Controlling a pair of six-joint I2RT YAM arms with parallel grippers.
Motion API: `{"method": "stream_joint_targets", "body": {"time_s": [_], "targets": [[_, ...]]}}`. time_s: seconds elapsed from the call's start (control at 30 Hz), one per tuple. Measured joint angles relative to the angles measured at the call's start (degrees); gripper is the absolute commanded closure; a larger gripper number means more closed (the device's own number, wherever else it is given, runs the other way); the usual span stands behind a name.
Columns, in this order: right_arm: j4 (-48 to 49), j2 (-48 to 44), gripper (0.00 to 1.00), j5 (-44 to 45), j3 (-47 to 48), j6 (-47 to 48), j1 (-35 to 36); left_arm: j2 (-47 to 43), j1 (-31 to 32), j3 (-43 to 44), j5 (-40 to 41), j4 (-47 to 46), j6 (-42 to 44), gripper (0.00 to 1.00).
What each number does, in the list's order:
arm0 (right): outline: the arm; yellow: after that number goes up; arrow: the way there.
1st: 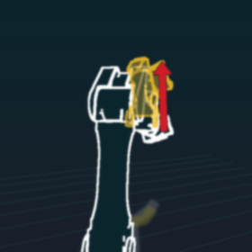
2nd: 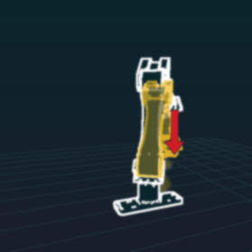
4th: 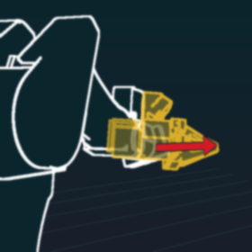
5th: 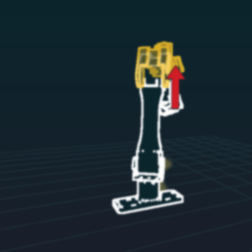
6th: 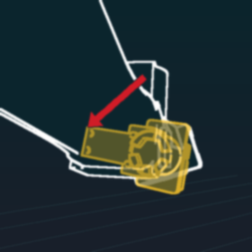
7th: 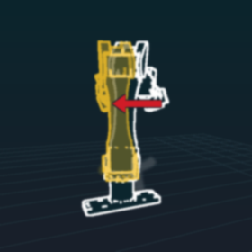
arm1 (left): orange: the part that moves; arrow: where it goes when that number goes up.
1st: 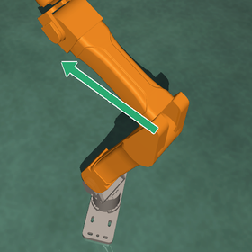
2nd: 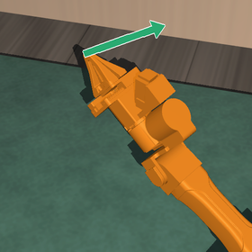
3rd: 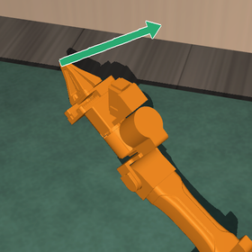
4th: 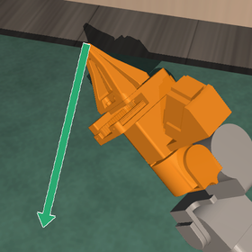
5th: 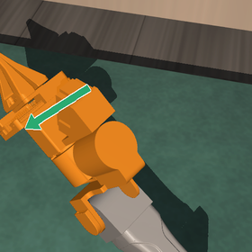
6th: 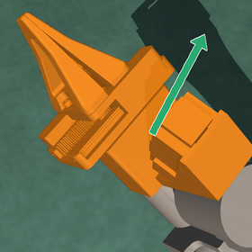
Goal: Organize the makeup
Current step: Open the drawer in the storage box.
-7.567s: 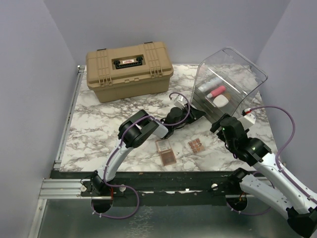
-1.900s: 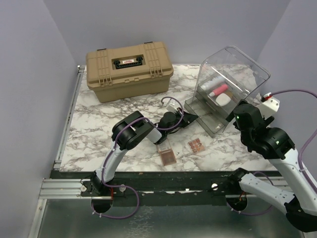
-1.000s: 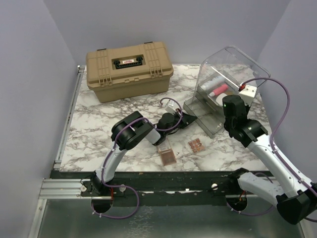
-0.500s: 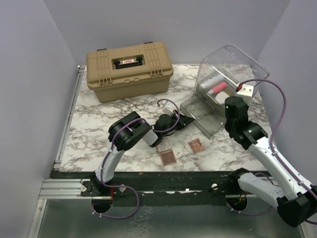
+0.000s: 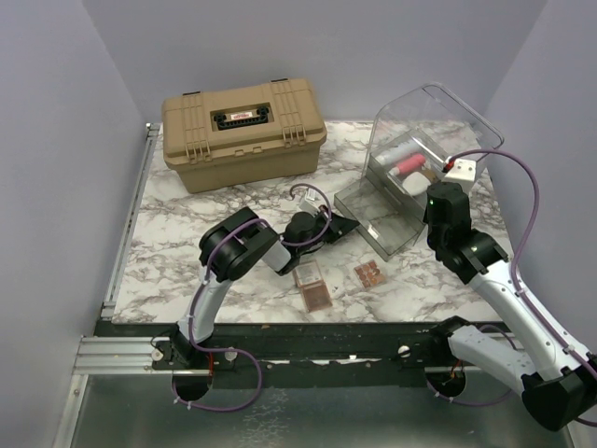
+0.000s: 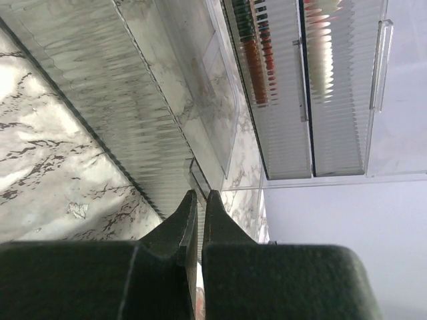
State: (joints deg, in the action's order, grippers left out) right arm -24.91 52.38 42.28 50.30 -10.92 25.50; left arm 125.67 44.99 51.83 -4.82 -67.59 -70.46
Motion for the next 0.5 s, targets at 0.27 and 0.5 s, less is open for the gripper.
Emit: {"method": "stream_joint_targets", "body": {"time_s": [0.27, 0.5], "targets": [[-0.4, -0.1, 0.90, -0.4, 0.2, -0.2, 0.0, -0.1, -1.5, 0.5, -3.9, 1.3, 0.7, 1.00], [-2.8, 0.3, 0.80, -1.8, 1.8, 0.0, 0.0, -1.2, -2.3, 0.5, -5.1, 3.7, 1.3, 1.00]]}}
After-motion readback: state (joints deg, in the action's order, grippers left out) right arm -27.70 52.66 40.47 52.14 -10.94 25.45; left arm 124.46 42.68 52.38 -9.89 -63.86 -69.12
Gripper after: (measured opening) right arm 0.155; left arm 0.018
